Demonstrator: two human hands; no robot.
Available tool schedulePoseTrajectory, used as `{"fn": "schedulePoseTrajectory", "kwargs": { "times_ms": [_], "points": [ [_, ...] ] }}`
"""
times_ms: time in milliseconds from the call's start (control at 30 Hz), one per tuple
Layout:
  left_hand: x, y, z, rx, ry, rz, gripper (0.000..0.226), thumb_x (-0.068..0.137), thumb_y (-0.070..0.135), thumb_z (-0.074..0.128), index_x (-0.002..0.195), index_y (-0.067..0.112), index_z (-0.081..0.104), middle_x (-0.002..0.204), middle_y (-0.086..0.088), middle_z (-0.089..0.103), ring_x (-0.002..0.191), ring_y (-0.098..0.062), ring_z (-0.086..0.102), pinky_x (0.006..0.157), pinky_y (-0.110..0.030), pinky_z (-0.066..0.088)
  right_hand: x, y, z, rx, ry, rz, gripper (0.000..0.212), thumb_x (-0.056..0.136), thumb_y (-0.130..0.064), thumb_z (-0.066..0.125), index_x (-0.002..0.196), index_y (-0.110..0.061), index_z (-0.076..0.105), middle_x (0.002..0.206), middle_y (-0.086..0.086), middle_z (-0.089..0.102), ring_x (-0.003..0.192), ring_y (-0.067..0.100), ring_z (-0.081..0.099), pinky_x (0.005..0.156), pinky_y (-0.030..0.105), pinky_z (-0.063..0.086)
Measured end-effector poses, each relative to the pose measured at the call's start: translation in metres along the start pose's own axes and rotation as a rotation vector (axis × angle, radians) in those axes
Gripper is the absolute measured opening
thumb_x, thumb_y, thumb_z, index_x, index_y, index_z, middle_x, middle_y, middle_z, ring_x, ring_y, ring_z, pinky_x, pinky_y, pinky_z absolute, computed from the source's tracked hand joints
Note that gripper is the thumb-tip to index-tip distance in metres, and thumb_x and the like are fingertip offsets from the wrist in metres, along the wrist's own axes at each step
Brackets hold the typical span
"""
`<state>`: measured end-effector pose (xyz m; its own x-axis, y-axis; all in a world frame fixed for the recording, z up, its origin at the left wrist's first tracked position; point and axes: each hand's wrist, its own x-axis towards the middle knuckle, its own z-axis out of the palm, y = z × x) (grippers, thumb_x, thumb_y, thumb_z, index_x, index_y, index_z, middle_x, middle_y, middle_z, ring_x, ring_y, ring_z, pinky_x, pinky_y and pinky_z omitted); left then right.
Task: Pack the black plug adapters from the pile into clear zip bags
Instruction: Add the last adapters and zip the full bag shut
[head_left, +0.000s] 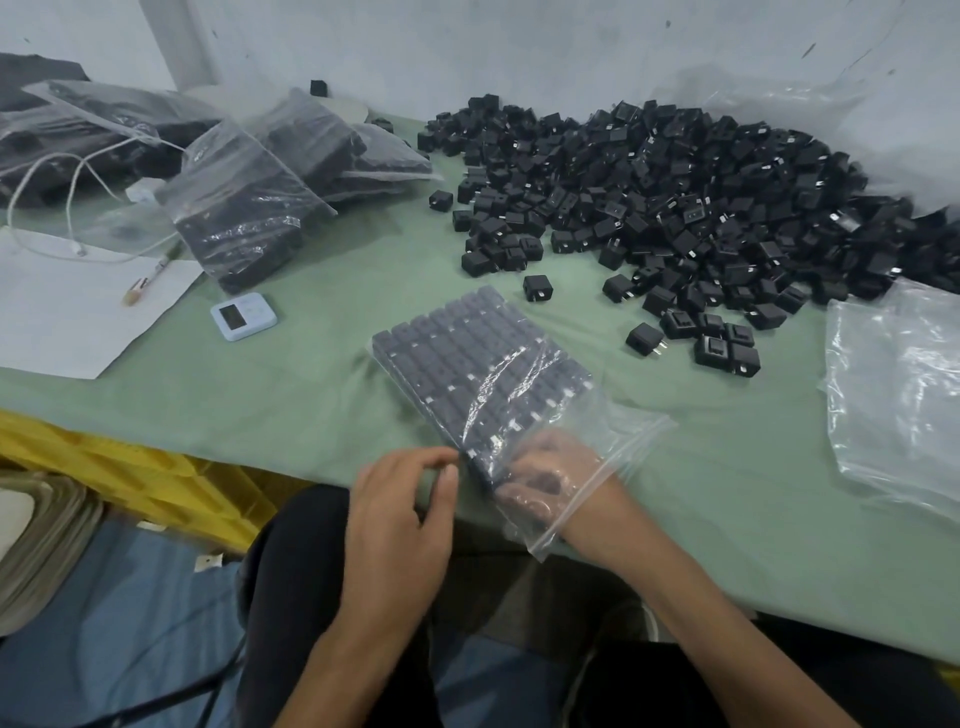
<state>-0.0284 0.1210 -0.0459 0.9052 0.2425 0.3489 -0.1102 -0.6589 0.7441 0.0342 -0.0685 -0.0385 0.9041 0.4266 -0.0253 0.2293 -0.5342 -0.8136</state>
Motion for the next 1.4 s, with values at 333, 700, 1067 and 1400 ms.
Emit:
{"fn": "schedulePoseTrajectory", "kwargs": {
  "times_ms": [333, 700, 1067, 1400],
  "points": [
    [0.020, 0.002, 0.028, -0.001, -0.063, -0.122, 0.039, 0.093, 0.055, 0.055, 0.128, 0.038, 0.051, 0.149, 0.014, 0.032, 0.139, -0.007, 0.029, 0.112, -0.030, 0.019, 0.005, -0.007, 0.012, 0.441, 0.092, 0.035, 0.017, 0.075, -0.005, 0.072, 0.073, -0.021, 0.076, 0.077, 0.004, 0.072, 0.074, 0.016, 0.072, 0.064, 0.023, 0.057],
    [0.020, -0.001, 0.032, 0.060, -0.055, -0.121, 0.034, 0.091, 0.046, 0.060, 0.123, 0.044, 0.049, 0.148, 0.011, 0.032, 0.138, -0.014, 0.031, 0.107, -0.032, 0.019, -0.042, -0.008, -0.014, -0.083, -0.070, -0.214, 0.028, 0.099, -0.016, 0.058, 0.126, -0.018, 0.067, 0.134, -0.025, 0.051, 0.127, -0.011, 0.045, 0.107, 0.009, 0.031],
    [0.021, 0.001, 0.033, 0.024, -0.062, -0.158, 0.040, 0.090, 0.037, 0.064, 0.129, 0.035, 0.054, 0.149, 0.009, 0.034, 0.140, -0.016, 0.031, 0.109, -0.029, 0.018, 0.049, 0.002, -0.160, -0.444, 0.387, 0.118, 0.030, 0.097, -0.017, 0.055, 0.122, -0.030, 0.065, 0.122, -0.006, 0.064, 0.111, 0.014, 0.061, 0.095, 0.028, 0.047],
    [0.019, 0.000, 0.033, 0.017, -0.057, -0.123, 0.035, 0.093, 0.039, 0.060, 0.126, 0.040, 0.051, 0.151, 0.010, 0.032, 0.140, -0.012, 0.028, 0.110, -0.028, 0.015, 0.084, 0.057, -0.157, -0.751, 0.041, 0.350, 0.045, 0.092, -0.031, 0.066, 0.134, -0.024, 0.053, 0.130, 0.009, 0.044, 0.111, 0.030, 0.054, 0.091, 0.035, 0.044]
  ]
}}
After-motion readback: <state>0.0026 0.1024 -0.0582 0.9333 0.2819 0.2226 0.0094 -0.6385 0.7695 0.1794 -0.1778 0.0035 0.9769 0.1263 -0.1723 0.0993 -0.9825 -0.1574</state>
